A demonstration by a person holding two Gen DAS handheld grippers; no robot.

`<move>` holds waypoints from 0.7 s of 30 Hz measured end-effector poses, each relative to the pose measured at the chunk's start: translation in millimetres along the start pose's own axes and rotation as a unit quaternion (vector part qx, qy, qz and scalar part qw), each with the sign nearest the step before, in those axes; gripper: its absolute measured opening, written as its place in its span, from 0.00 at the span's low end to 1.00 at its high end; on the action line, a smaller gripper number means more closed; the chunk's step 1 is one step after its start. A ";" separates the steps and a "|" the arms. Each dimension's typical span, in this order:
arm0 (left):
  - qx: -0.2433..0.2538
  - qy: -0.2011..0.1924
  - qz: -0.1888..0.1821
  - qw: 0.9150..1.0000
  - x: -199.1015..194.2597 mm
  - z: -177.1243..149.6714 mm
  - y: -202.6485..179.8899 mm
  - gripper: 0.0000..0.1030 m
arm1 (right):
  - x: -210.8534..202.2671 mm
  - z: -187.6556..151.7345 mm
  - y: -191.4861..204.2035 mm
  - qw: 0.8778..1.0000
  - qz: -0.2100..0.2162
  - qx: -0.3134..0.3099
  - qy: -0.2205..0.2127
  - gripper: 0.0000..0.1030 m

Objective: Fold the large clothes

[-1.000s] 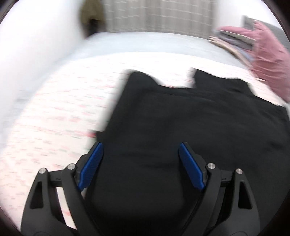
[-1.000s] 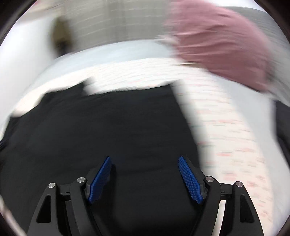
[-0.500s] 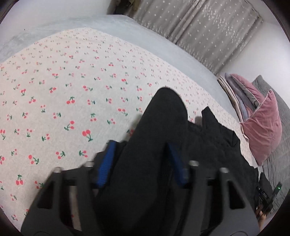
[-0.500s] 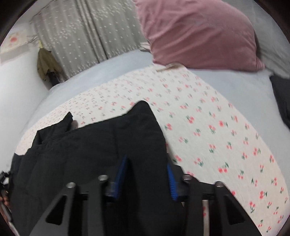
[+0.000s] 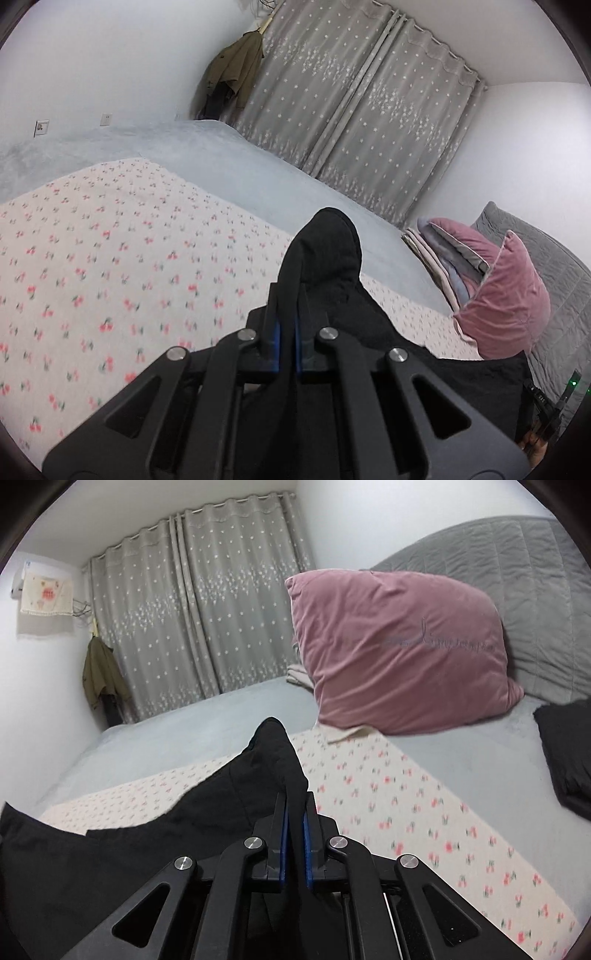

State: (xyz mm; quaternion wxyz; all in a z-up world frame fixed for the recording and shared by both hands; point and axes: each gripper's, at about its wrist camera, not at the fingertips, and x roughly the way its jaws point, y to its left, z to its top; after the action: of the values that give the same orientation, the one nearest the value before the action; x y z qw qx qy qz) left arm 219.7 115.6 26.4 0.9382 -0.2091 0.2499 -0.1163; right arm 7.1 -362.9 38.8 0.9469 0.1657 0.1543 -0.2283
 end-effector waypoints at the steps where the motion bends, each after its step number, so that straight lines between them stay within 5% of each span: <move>1: -0.003 -0.001 0.003 1.000 10.0 4.6 1.7 0.06 | 9.4 4.7 2.7 1.000 -0.004 -0.005 -0.002 0.06; 6: 0.003 0.022 0.050 0.999 63.8 8.8 9.1 0.06 | 63.2 20.8 11.7 0.999 -0.022 -0.003 0.028 0.06; 10: 0.033 0.084 0.139 0.986 117.6 -7.7 30.3 0.03 | 123.1 10.3 9.0 0.992 -0.075 -0.032 0.093 0.04; 12: -0.001 0.121 0.152 0.981 130.8 -13.9 49.0 0.03 | 143.3 0.4 2.2 0.987 -0.075 -0.019 0.138 0.05; 14: -0.019 0.118 0.147 0.982 125.8 -9.6 54.8 0.03 | 148.5 -4.0 -1.9 0.985 -0.072 -0.008 0.154 0.05; 16: 0.003 0.116 0.124 0.985 115.9 -3.2 42.6 0.12 | 141.9 0.3 2.0 0.987 -0.061 -0.010 0.149 0.06; 18: 0.056 0.125 0.104 0.985 108.2 -1.2 16.9 0.54 | 134.6 5.8 11.9 0.988 -0.044 -0.013 0.148 0.10; 21: 0.119 0.130 0.062 0.982 100.7 -9.3 -23.9 0.65 | 124.4 8.9 46.4 0.986 0.016 -0.015 0.164 0.26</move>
State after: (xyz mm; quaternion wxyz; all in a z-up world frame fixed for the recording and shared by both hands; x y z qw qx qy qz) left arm 297.5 58.8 -12.4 0.9215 -0.0630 0.3661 -0.1134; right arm 137.0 -374.8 12.3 0.9149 0.1895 0.3076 -0.1802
